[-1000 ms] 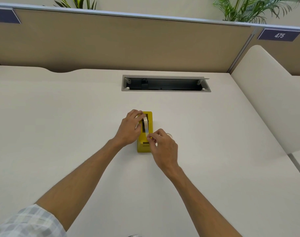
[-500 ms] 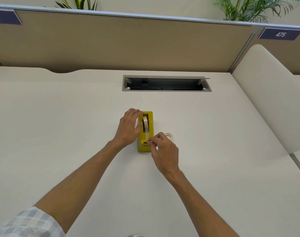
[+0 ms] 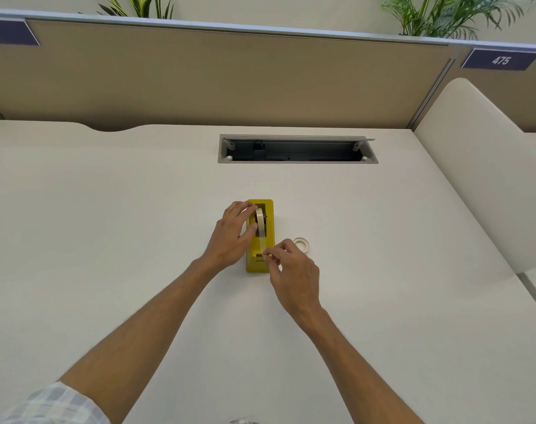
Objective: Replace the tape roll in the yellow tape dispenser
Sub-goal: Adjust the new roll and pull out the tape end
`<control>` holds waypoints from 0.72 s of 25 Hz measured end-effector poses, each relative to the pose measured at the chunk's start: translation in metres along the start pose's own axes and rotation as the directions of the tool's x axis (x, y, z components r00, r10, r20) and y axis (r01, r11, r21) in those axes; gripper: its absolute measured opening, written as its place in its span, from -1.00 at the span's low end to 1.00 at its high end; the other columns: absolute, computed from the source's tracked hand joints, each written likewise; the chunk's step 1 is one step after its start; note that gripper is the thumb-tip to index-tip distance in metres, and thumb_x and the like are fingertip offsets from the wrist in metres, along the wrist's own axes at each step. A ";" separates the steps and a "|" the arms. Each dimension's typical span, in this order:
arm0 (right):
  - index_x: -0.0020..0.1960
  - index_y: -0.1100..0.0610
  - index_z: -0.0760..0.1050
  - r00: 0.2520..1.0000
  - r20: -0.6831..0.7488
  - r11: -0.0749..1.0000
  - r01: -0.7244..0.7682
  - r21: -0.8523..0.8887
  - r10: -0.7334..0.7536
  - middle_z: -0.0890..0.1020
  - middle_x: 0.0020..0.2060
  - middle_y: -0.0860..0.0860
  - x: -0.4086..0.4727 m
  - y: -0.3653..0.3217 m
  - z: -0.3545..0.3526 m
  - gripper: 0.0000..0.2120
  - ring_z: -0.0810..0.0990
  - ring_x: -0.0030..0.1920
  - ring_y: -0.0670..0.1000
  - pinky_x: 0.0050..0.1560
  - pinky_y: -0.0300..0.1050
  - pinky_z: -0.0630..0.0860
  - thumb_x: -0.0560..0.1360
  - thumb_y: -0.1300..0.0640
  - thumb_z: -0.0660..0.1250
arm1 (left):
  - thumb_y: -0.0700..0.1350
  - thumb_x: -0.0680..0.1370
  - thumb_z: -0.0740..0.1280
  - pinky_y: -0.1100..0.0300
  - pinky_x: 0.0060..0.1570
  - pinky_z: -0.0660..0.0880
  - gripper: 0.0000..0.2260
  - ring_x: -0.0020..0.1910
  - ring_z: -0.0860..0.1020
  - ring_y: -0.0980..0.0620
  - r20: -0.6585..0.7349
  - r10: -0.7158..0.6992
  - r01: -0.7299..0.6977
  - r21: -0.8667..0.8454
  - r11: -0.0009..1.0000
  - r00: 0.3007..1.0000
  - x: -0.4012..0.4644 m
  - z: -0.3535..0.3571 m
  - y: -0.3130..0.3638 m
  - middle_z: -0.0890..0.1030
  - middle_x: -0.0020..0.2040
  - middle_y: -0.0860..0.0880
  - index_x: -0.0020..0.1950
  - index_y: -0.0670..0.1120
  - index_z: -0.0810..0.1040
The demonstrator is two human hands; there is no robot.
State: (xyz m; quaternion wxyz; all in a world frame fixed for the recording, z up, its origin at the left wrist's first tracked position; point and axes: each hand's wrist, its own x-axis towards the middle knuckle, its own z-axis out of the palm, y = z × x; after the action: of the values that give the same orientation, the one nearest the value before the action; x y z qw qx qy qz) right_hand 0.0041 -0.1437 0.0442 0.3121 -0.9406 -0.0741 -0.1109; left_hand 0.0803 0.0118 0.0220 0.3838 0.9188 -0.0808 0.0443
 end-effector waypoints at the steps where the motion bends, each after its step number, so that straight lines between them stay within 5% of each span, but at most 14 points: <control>1: -0.02 0.05 0.65 1.000 -0.002 1.000 0.000 -0.001 0.000 0.59 -0.16 -0.07 -0.001 0.000 0.000 -0.89 0.54 -0.33 -0.03 -0.38 -0.06 0.52 0.55 0.08 0.35 | 0.01 0.62 0.20 -0.06 0.44 0.22 -0.60 0.51 0.17 0.03 0.027 -0.024 0.024 0.001 1.000 0.999 -0.001 0.000 0.000 0.31 0.49 0.01 0.46 -0.04 0.34; 7: 0.00 0.04 0.65 1.000 0.010 1.000 -0.004 -0.016 0.004 0.59 -0.14 -0.08 -0.001 -0.001 -0.002 -0.86 0.57 -0.30 -0.01 -0.36 -0.03 0.53 0.56 0.05 0.33 | 0.15 0.54 0.31 -0.04 0.43 0.18 -0.40 0.53 0.11 0.02 0.058 -0.051 0.050 0.024 0.998 0.997 -0.004 0.003 0.000 0.20 0.54 0.02 0.52 0.00 0.23; 18: -0.01 0.05 0.65 1.000 0.001 1.000 0.004 -0.015 -0.004 0.59 -0.15 -0.08 -0.001 -0.001 -0.003 -0.88 0.56 -0.31 -0.02 -0.38 -0.06 0.52 0.55 0.06 0.35 | 0.14 0.53 0.32 -0.11 0.47 0.19 -0.39 0.54 0.09 0.01 0.079 -0.067 0.063 0.044 0.997 0.995 -0.004 -0.002 0.005 0.19 0.55 0.01 0.52 -0.02 0.22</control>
State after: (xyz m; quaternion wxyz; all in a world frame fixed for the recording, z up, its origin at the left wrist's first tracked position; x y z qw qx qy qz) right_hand 0.0020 -0.1444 0.0469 0.3047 -0.9429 -0.0753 -0.1117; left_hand 0.0752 0.0099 0.0262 0.3623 0.9298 -0.0653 -0.0036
